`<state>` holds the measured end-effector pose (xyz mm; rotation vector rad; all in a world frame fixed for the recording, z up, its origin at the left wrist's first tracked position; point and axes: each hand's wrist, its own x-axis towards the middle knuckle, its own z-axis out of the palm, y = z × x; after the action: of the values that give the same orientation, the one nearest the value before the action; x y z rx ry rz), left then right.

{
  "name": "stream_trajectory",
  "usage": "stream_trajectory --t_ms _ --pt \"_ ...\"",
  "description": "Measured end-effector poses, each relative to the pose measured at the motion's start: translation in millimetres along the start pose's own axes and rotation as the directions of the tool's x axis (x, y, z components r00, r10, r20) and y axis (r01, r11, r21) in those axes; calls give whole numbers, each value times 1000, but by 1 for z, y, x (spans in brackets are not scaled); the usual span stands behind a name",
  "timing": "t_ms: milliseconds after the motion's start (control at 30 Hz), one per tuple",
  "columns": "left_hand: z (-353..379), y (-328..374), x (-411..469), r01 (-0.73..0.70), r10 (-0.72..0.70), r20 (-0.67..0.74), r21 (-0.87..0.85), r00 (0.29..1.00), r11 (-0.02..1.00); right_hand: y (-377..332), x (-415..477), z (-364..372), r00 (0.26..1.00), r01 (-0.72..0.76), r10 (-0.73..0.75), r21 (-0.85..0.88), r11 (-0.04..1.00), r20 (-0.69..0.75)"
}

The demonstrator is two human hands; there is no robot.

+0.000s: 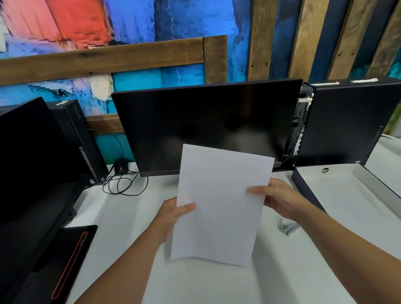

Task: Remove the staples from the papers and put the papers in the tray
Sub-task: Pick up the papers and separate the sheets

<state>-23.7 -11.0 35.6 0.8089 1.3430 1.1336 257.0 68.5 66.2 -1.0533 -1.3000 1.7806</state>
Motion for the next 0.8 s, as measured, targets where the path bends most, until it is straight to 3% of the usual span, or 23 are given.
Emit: stream_trajectory --t_ms 133,300,533,800 --pt "12 8 -2 -40 40 12 1 999 999 -3 -2 15 997 61 -58 63 996 -49" --pt "18 22 -5 -92 92 -4 13 996 996 -9 -10 22 991 121 -120 11 993 -63" --pt "21 17 -11 -105 105 -10 -9 994 994 -4 -18 27 994 108 -110 -89 990 -9" --pt "23 18 -9 -145 143 -47 -38 989 989 -1 -19 28 990 128 -131 -52 990 -52"
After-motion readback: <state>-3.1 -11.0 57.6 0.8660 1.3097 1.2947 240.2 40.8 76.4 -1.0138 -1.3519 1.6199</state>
